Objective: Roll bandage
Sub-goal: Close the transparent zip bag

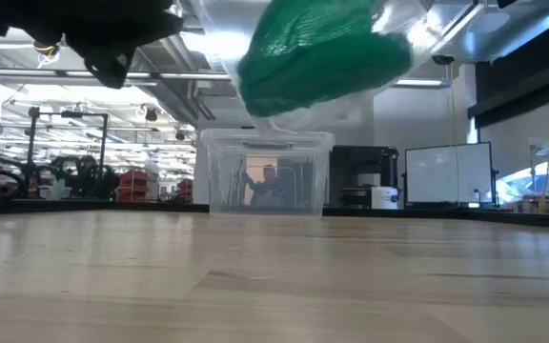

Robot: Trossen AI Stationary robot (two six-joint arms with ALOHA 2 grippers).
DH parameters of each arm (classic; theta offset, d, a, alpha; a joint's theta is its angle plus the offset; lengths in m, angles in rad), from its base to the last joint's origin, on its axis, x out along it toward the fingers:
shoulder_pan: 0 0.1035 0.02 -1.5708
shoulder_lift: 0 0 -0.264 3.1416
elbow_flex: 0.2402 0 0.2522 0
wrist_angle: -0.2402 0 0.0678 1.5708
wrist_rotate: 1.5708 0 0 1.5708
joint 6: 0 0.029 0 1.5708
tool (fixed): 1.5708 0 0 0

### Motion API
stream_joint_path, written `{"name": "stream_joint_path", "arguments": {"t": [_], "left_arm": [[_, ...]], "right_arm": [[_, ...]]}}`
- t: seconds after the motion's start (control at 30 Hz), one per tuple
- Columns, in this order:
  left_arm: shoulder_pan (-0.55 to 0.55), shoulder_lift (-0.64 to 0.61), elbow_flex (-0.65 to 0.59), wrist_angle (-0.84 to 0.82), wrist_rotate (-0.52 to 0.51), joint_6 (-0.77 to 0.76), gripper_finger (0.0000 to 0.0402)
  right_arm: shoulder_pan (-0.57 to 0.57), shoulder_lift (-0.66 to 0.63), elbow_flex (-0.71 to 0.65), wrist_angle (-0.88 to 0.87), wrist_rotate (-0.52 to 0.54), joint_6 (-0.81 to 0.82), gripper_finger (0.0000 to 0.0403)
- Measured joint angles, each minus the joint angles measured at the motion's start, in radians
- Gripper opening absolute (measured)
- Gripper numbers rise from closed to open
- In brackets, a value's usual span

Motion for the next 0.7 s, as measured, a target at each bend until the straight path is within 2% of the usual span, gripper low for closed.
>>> {"name": "stream_joint_path", "arguments": {"t": [0.1, 0.23, 0.47, 0.7], "left_arm": [[0.007, 0.0, 0.0, 0.001, -0.042, -0.014, 0.0096], [0.031, 0.0, 0.0, 0.019, -0.049, -0.015, 0.0096], [0.031, 0.0, 0.0, 0.055, 0.045, -0.015, 0.0096], [0.034, 0.0, 0.0, 0.06, 0.025, -0.015, 0.0095]], "right_arm": [[0.0, 0.0, 0.0, 0.016, 0.0, 0.001, 0.0001], [0.0, 0.0, 0.0, 0.043, -0.003, 0.002, 0.0001], [0.0, 0.0, 0.0, 0.002, -0.014, 0.003, 0.0001], [0.0, 0.005, 0.0, -0.005, -0.018, -0.012, 0.0001]]}}
